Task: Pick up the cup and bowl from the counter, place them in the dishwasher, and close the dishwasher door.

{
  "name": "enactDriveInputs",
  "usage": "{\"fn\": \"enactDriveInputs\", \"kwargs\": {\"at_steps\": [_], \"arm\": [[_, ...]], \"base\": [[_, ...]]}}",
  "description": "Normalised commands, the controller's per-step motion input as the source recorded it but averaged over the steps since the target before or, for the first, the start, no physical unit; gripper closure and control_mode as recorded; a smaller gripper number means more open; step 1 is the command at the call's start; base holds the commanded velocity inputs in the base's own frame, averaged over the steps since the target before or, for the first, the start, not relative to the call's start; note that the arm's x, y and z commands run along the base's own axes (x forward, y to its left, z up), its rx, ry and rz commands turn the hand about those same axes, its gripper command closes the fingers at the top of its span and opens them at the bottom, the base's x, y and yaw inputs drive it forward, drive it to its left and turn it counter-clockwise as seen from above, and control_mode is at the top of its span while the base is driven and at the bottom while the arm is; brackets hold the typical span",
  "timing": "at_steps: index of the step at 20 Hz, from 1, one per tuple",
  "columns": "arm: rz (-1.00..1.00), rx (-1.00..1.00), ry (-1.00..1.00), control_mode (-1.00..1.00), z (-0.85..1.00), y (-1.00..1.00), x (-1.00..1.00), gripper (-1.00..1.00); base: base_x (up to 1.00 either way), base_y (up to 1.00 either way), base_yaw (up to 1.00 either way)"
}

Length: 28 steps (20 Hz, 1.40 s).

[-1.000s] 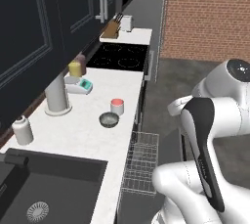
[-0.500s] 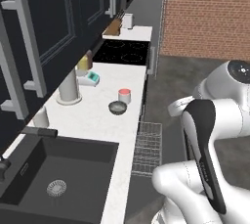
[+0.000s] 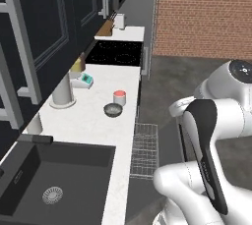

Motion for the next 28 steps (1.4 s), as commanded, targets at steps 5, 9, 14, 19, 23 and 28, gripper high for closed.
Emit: {"fn": "enactDriveInputs", "kwargs": {"at_steps": [5,9,14,19,23,28], "arm": [[0.00,0.00,0.00,1.00,0.00,0.00,0.00,-1.00],[0.00,0.00,0.00,1.00,0.00,0.00,0.00,-1.00],[0.00,0.00,0.00,1.00,0.00,0.00,0.00,-1.00],[0.00,0.00,0.00,1.00,0.00,0.00,0.00,-1.00],[0.00,0.00,0.00,1.00,0.00,0.00,0.00,-1.00],[0.00,0.00,0.00,1.00,0.00,0.00,0.00,-1.00]], "base": [[0.06,-0.16,-0.04],[0.08,0.05,0.01],[0.34,0.01,0.38],[0.40,0.13,0.37],[0.71,0.34,0.21],[0.73,0.38,0.32]]}}
